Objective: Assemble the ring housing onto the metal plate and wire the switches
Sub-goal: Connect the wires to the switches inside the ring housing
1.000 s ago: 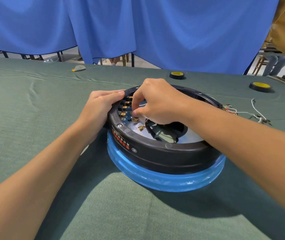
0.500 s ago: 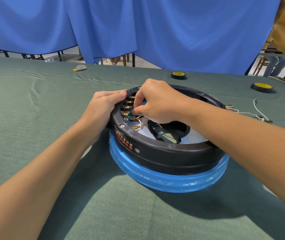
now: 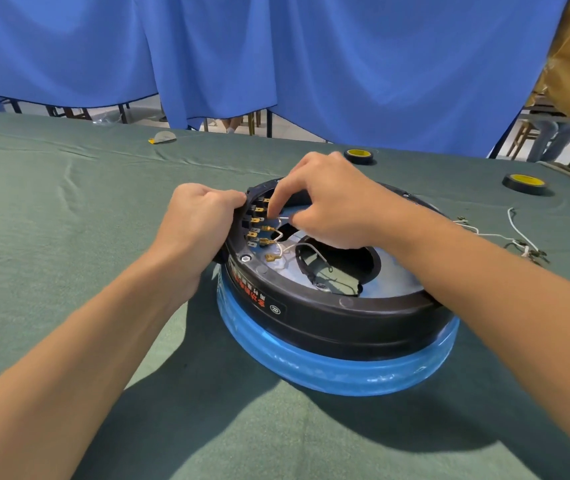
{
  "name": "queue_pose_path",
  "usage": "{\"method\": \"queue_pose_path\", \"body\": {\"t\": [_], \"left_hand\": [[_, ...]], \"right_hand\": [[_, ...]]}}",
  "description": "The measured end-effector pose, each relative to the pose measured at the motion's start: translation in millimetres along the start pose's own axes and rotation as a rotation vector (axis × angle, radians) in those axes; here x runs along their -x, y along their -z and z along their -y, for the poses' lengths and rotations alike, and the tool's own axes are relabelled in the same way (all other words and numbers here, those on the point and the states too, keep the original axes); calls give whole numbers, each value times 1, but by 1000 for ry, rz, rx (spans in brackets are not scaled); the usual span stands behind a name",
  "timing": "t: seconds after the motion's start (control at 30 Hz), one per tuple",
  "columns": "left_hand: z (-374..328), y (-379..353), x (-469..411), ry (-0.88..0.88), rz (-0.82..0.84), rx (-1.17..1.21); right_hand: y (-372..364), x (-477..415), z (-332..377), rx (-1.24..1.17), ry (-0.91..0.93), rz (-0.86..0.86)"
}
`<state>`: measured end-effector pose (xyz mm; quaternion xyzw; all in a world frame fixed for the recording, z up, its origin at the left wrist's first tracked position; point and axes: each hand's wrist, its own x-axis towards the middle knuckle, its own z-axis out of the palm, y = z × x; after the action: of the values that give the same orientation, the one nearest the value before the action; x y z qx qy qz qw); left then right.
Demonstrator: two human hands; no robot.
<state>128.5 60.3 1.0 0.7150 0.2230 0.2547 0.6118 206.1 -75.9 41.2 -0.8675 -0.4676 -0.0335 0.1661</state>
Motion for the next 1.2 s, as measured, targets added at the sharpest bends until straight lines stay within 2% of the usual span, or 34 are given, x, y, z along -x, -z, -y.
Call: {"method": "queue_pose_path", "body": {"t": [0.23, 0.43, 0.83, 1.2], "left_hand": [[8, -6, 12, 14, -68, 94], [13, -8, 15, -19, -34, 219], [11, -9, 14, -11, -7, 242], [11, -9, 17, -2, -17, 228]], "right_hand": [[-2, 1, -5, 127, 121, -45], [-5, -1, -2, 185, 172, -84], [-9, -3, 0, 93, 150, -69], [-6, 0, 5, 124, 112, -73]]}}
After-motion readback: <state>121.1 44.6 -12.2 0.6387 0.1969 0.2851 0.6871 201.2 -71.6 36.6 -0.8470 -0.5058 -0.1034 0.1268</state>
